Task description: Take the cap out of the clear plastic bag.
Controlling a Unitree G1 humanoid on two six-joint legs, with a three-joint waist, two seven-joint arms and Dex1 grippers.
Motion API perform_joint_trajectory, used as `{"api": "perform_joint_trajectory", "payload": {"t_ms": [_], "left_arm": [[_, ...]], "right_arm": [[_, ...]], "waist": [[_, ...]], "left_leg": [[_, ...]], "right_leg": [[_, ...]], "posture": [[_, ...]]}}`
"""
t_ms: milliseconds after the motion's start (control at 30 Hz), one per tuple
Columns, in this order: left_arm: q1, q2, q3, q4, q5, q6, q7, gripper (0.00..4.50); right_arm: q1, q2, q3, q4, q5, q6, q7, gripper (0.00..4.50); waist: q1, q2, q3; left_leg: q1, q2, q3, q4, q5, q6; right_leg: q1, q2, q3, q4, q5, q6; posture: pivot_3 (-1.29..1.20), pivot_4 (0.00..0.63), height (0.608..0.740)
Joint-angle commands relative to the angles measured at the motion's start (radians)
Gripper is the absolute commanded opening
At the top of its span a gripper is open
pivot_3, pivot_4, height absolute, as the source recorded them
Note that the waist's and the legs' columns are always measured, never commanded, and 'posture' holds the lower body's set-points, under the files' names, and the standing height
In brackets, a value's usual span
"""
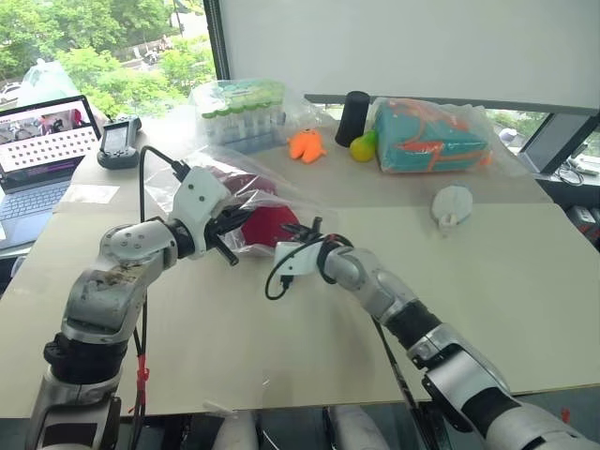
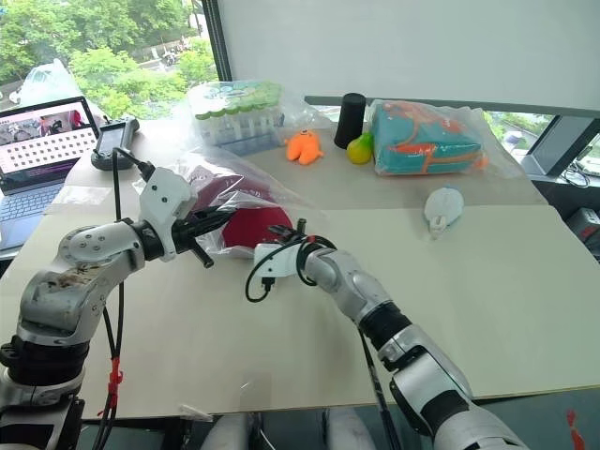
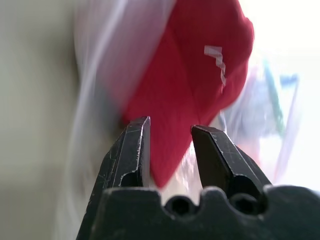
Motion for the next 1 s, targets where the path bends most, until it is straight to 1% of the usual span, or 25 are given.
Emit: {"api": "perform_joint_trajectory", "payload": {"t_ms": [33,233,1000], "left_arm": [[-0.016,-0.004,0.013,-0.013,-0.005,-0.016,0.003,0.00],[-0.018,-0.010,0.009,-0.009,-0.003,-0.018,0.002,0.00],[-0.028,-0.010,0.010,-0.008,-0.001,-0.012,0.005,0.00]], "right_arm": [[0.027,-0.026,-0.023,-0.075,0.010,-0.001,0.015,1.81],[0.022,-0.023,-0.008,-0.049,-0.024,-0.010,-0.011,1.81],[-0.132,0.146,0.030,0.164,-0.051,-0.022,-0.121,1.81]], "waist": [[0.000,0.000,0.000],[-0.004,0.000,0.000],[-0.003,0.000,0.000]], "left_leg": [[0.000,0.000,0.000,0.000,0.000,0.000],[0.000,0.000,0.000,0.000,0.000,0.000],[0.000,0.000,0.000,0.000,0.000,0.000]], "right_leg": [[0.000,0.000,0.000,0.000,0.000,0.000],[0.000,0.000,0.000,0.001,0.000,0.000],[0.000,0.000,0.000,0.000,0.000,0.000]], "posture": [[0.00,0.150,0.740],[0.00,0.150,0.740],[0.00,0.150,0.740]]}}
